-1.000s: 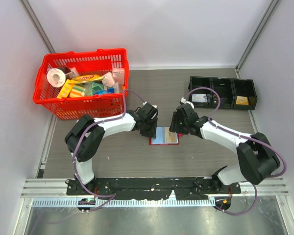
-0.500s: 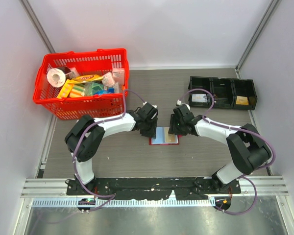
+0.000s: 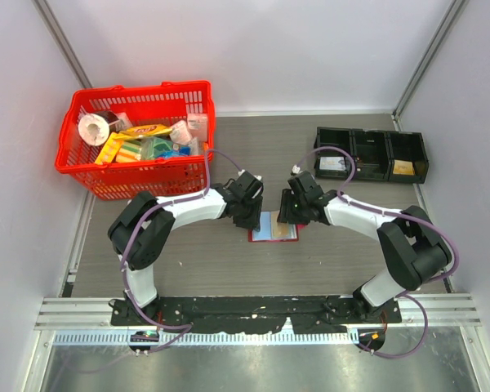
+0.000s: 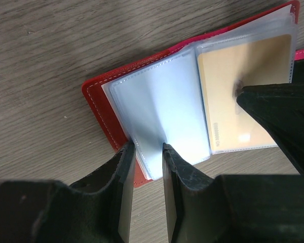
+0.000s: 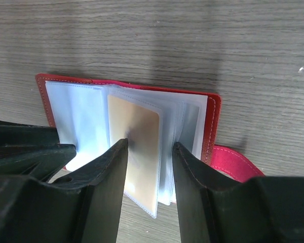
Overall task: Take the credit cards out of the card holder
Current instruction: Remove the credit card from the card holder.
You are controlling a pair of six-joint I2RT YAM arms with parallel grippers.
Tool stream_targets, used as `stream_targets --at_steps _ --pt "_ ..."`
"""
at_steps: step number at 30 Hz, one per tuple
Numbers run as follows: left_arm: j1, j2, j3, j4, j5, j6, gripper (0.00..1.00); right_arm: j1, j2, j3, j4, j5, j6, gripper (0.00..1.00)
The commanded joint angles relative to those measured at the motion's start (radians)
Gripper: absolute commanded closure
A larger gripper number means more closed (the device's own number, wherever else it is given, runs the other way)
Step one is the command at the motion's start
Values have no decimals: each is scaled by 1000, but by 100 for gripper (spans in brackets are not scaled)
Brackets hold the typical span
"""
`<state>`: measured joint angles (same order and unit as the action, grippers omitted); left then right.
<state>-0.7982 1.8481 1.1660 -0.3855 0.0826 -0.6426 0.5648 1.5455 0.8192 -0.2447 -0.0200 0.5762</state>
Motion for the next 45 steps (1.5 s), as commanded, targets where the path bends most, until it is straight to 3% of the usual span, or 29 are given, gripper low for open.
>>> stream_targets --at_steps 1,17,28,32,40,45 --pt "-15 14 -6 -24 60 0 69 6 -39 60 21 -92 1 55" --pt "-15 8 -12 -23 62 0 69 6 -94 0 191 -270 77 52" --pt "-12 -16 -28 -18 46 -9 70 6 -107 -48 223 -242 90 62" --pt "-6 -76 -43 -38 -6 -19 64 6 -101 -48 188 -201 59 60" --pt "4 -243 -69 -108 -132 -45 42 6 -70 -57 199 -182 31 56" --pt "5 -306 -69 -136 -162 -68 42 6 -50 -58 219 -210 31 56"
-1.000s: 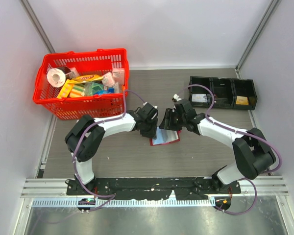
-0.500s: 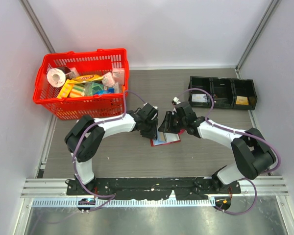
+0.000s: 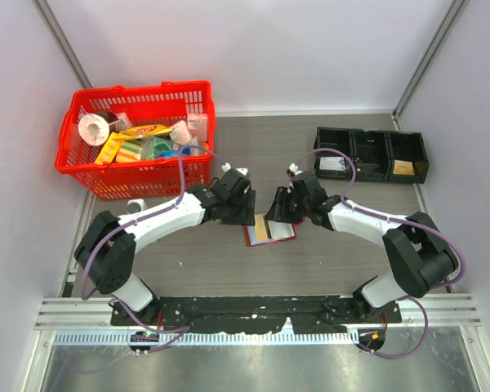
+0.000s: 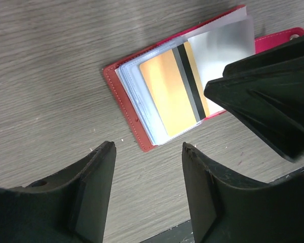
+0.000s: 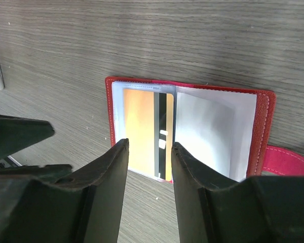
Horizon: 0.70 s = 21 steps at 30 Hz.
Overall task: Take the credit cards out of the card holder
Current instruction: Remove the credit card from the card holder.
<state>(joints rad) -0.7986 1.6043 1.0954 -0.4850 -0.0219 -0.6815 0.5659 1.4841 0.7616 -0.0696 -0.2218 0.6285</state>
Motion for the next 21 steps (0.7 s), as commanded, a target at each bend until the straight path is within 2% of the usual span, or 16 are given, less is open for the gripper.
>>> stream_targets --at_steps 1,5,7,11,21 --pt "7 -72 1 -29 -53 -36 44 3 13 -4 51 -13 -21 56" --pt "7 -55 0 60 17 -52 53 2 18 -22 63 -28 -21 56" --pt "7 -17 6 109 88 -53 57 -1 16 -37 111 -45 -12 56" --pt "10 61 24 169 134 -46 67 -26 25 -83 189 -96 13 56" --pt "36 180 -38 207 148 -41 73 -103 79 -188 399 -270 53 57"
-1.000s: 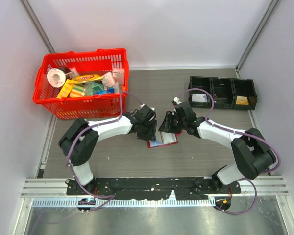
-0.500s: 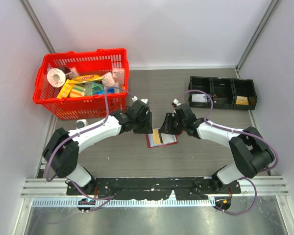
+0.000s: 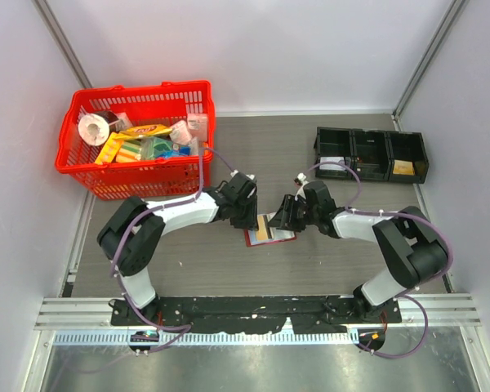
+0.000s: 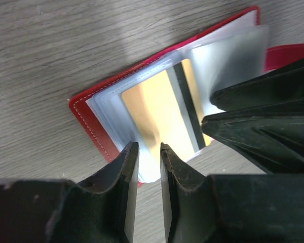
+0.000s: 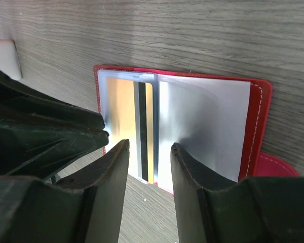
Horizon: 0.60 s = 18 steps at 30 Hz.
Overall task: Take the credit cards out of the card holder
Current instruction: Remove the credit card from the card holder.
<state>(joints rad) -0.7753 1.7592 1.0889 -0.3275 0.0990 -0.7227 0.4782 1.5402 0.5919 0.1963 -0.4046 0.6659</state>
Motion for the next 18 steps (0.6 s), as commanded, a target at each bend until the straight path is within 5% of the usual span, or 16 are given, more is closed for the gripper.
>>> stream_targets --at_steps 1,8,18 --pt "14 35 -37 51 31 -3 74 -16 34 -24 140 -91 11 57" --pt "18 69 -66 28 27 -20 83 -52 98 -93 285 -180 38 62" --pt "25 74 -72 7 15 -12 86 -96 173 -147 502 -296 104 83"
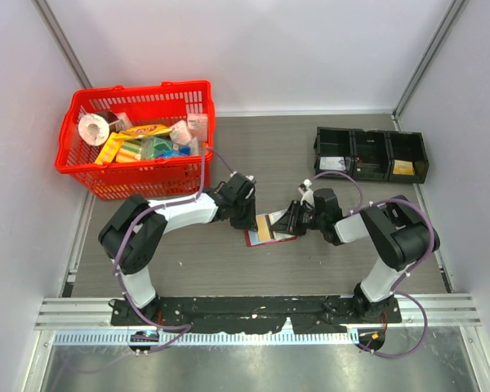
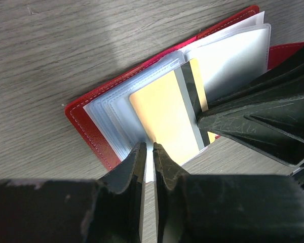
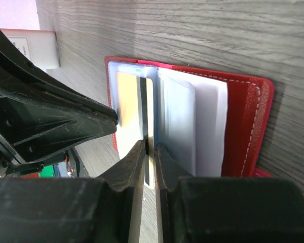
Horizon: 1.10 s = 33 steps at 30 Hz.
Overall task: Take the credit cards out of the card holder
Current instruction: Remove the credit card from the card holder, then place the credit card in the storage box.
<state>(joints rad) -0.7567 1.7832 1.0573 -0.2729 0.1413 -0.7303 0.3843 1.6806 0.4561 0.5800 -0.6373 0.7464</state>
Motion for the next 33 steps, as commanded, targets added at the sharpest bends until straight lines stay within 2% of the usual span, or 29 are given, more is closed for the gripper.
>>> stream_targets --at_steps 1,4,8,12,19,25,29,33 --pt "8 50 -37 -49 -25 -3 86 -4 39 -13 130 -74 28 84" --pt "11 53 -37 -51 -29 0 87 -8 50 -17 152 -84 33 99" --pt "19 59 -46 -46 -25 -1 88 -53 36 -48 164 -97 28 99" --pt "30 61 -54 -37 -14 -7 89 -120 -5 -66 107 -108 -5 99" --pt "37 33 -49 -37 -17 -3 89 -173 -134 -27 -188 -58 -113 99" --pt "34 -68 -36 -22 -80 29 73 -179 -289 18 -385 -1 -111 99" --pt "27 -157 -19 -14 -132 95 58 -180 -402 59 -521 80 -76 99" --pt "-12 -237 -6 6 -245 207 39 -179 -519 124 -684 148 -52 99"
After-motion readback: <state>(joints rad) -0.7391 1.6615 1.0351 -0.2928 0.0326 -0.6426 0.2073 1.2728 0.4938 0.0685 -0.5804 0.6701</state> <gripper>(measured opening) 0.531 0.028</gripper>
